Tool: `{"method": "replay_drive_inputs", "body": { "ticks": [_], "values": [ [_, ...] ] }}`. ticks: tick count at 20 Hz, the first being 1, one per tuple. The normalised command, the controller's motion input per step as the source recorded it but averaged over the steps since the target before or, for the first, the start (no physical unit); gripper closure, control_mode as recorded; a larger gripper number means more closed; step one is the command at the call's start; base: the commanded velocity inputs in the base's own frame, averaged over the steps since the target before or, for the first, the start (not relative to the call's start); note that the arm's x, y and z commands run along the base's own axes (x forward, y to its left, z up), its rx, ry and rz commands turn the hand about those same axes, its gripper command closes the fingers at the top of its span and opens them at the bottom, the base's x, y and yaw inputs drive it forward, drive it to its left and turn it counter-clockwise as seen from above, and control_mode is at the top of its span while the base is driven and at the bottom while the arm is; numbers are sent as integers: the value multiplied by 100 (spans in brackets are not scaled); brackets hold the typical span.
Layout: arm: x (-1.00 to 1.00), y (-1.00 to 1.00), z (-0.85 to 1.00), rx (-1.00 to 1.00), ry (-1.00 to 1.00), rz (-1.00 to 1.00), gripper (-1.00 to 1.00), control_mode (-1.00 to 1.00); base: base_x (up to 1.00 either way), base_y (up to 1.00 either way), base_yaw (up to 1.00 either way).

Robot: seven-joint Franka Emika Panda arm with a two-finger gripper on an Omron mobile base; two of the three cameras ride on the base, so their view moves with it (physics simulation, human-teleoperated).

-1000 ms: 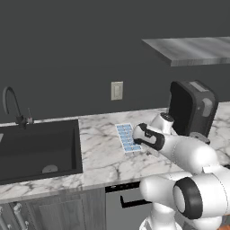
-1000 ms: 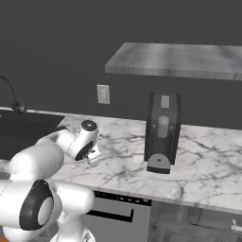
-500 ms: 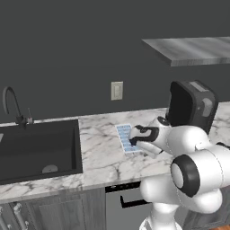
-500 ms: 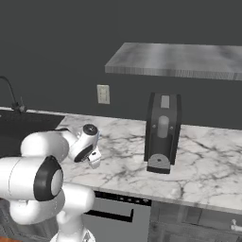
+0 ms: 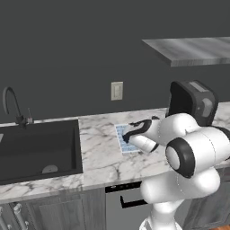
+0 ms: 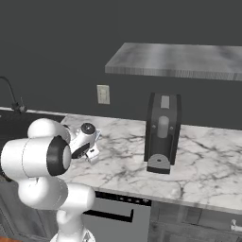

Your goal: The ice cube tray has been filled with water. Take the tray and place it in the freezer to make ice. Close the freezer door after placing the tray.

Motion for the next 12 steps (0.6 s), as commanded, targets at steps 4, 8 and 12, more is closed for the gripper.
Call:
{"method": "replay_drive_inputs", "body": {
  "ticks": [4,8,12],
  "values": [
    [5,18,-26,0,0,0,100,-100,0,0,0],
    [0,4,-9,0,-2,0,100,-100,0,0,0],
    [0,0,0,0,-1,0,100,-100,0,0,0]
  ]
}}
